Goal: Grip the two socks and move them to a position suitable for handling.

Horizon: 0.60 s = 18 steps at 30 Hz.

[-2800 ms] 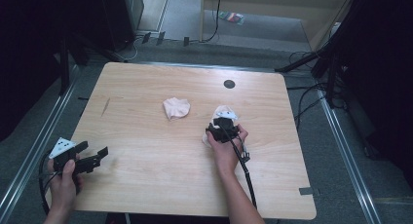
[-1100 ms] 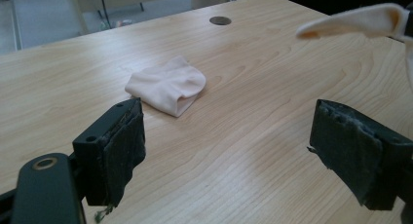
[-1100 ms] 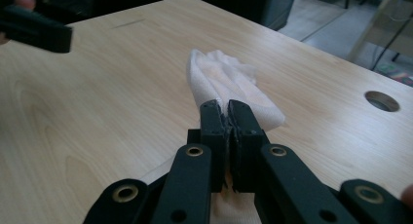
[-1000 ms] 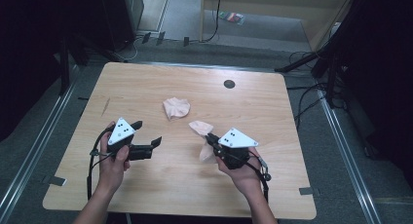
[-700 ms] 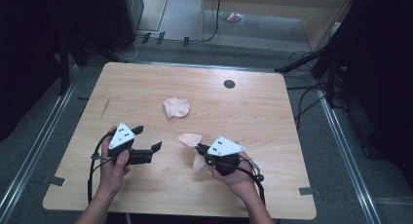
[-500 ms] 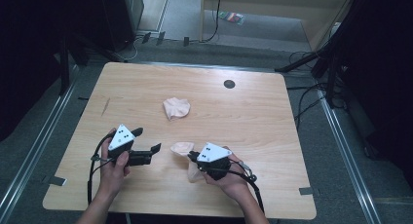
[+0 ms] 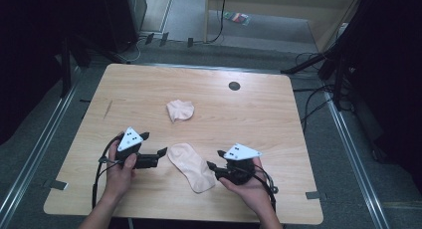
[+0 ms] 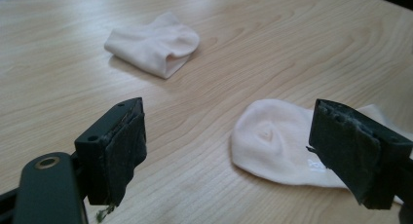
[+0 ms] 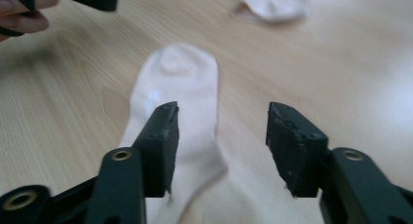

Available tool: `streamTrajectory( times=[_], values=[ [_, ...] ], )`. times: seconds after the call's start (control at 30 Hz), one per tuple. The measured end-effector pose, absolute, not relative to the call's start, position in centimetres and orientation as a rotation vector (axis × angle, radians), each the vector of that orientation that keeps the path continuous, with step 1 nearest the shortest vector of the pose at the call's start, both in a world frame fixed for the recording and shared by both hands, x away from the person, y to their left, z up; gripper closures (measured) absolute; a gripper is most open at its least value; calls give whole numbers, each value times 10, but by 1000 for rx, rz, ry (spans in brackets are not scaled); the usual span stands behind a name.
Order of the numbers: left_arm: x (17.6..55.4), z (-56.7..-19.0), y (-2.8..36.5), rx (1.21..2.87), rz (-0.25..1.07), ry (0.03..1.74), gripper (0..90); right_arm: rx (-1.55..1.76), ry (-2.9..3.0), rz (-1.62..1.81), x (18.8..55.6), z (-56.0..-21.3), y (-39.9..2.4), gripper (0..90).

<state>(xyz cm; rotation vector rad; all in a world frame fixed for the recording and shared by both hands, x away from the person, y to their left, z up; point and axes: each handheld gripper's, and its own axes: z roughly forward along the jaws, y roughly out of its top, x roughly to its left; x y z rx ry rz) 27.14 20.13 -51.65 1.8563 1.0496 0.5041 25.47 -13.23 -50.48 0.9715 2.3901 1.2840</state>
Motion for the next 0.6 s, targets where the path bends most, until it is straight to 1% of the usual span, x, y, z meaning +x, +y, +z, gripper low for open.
streamTrajectory(
  times=[0.03,0.1,0.13,0.23,0.27,0.3,0.43,0.57,0.6],
  values=[
    [273,-518,200,1855,494,1054,158,1127,2360,1310,244,-516,-141,516],
    [278,-520,198,1868,484,1053,160,1174,2353,1306,240,-519,-143,527],
    [279,-521,196,1870,479,1054,165,1272,2341,1293,233,-528,-141,543],
    [284,-526,191,1901,493,1058,175,1285,2332,1280,227,-532,-133,559],
    [285,-527,189,1915,512,1064,203,1286,2328,1274,226,-533,-130,565],
    [287,-529,187,1931,507,1064,228,1291,2327,1269,224,-535,-126,580],
    [297,-536,183,1961,426,1067,249,1288,2341,1221,219,-543,-118,599],
    [303,-542,176,2007,406,1059,312,1288,2333,1198,217,-546,-114,617],
    [304,-543,173,2009,414,1063,342,1284,2331,1198,217,-547,-113,617]
  ],
)
